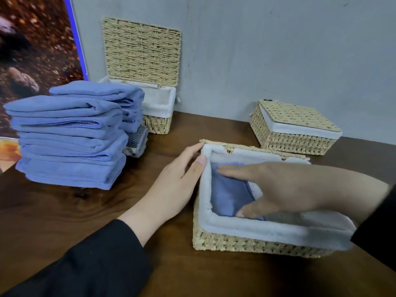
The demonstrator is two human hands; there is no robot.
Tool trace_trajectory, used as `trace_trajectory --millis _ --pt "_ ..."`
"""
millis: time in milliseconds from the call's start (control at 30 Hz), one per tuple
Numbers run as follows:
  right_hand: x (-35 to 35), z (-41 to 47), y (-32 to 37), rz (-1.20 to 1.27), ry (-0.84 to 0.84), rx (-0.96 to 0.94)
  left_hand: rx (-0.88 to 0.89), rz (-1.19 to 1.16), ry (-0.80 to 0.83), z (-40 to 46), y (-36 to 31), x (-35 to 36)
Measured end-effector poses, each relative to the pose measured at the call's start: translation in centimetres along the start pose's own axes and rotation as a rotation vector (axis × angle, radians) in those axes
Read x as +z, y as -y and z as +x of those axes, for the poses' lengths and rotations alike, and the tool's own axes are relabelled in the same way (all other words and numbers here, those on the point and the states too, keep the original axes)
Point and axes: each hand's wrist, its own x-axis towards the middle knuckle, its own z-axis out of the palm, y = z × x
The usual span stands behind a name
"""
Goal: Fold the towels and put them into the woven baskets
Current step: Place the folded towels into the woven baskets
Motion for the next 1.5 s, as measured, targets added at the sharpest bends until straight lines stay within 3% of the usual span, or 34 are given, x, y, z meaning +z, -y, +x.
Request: trace_trajectory --millis 167,367,467,533,600,700,767,867,1000,1267,1500 --pt "0.9 1.3 -0.5 -0.065 0.109 0.104 0.004 0.008 0.014 0.0 0.0 -0.1" --pt "1.3 2.2 -0.2 -0.099 0.098 0.034 0.016 0.029 0.005 0.1 -0.2 -0.1" --pt "1.4 2.1 -0.9 -0.018 0.131 0.016 0.089 0.138 -0.127 -0.1 -0.6 -0.1" --pt "1.1 1.7 -1.1 0.019 0.143 0.005 0.249 0.246 -0.278 -0.6 -1.4 -1.0" --pt "-0.1 1.4 -0.6 0.066 0.023 -0.003 0.480 0.362 -0.453 -1.1 -2.2 -2.6" --pt "-2.3 1.4 0.8 0.276 -0.397 -0.041 0.658 0.460 -0.733 -1.6 -3.0 -6.0" --pt "-3.4 2.0 2.4 0.374 -0.570 -0.078 0.648 0.501 -0.864 -1.8 -3.1 -8.2" --pt "-4.6 3.6 5.8 0.399 -0.648 -0.120 0.514 0.584 -0.934 -1.6 -1.8 -10.8" --pt "-5.6 7.9 9.7 0.460 -0.572 -0.158 0.302 0.549 -0.930 -1.4 -0.4 -12.4" --pt "-4.7 16.1 14.0 0.930 -0.415 0.027 0.268 0.403 -0.966 -1.5 0.1 -12.4" --pt "-4.1 17.7 15.1 0.843 -0.410 0.006 0.320 0.368 -0.998 -1.6 0.1 -12.4"
